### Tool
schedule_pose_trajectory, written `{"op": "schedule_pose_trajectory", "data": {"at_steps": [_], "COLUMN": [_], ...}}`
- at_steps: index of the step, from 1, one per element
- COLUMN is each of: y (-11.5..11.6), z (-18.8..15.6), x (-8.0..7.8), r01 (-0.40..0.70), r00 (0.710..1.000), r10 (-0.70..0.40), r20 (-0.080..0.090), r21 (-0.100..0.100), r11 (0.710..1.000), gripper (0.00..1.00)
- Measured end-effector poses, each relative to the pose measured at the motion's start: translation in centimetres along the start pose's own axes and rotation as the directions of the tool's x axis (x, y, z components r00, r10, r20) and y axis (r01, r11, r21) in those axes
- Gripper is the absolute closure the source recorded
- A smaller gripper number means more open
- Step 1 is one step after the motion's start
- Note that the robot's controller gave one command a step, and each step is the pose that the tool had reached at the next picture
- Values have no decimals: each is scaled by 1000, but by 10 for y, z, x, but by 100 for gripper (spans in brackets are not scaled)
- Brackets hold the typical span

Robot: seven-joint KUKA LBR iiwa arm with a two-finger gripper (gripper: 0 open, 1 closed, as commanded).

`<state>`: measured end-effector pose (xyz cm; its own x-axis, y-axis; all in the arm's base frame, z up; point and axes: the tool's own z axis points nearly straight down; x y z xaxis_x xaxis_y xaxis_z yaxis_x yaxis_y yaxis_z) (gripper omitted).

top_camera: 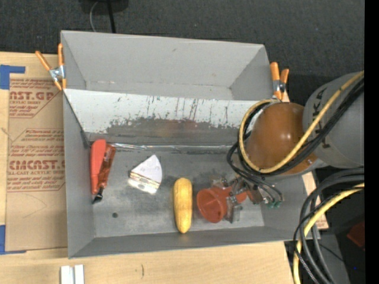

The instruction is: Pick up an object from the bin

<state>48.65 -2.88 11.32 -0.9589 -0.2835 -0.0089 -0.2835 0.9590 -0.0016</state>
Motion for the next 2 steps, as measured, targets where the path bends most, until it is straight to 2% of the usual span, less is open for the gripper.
{"op": "schedule_pose_trajectory", "data": {"at_steps": [1, 2], "y": [1, 1], "z": [-9, -26], "x": [1, 1], "r01": [0, 0], "r00": [1000, 1000], "r10": [0, 0], "r20": [-7, -4], "r21": [-3, -1], "r11": [1000, 1000], "gripper": [100, 100]}}
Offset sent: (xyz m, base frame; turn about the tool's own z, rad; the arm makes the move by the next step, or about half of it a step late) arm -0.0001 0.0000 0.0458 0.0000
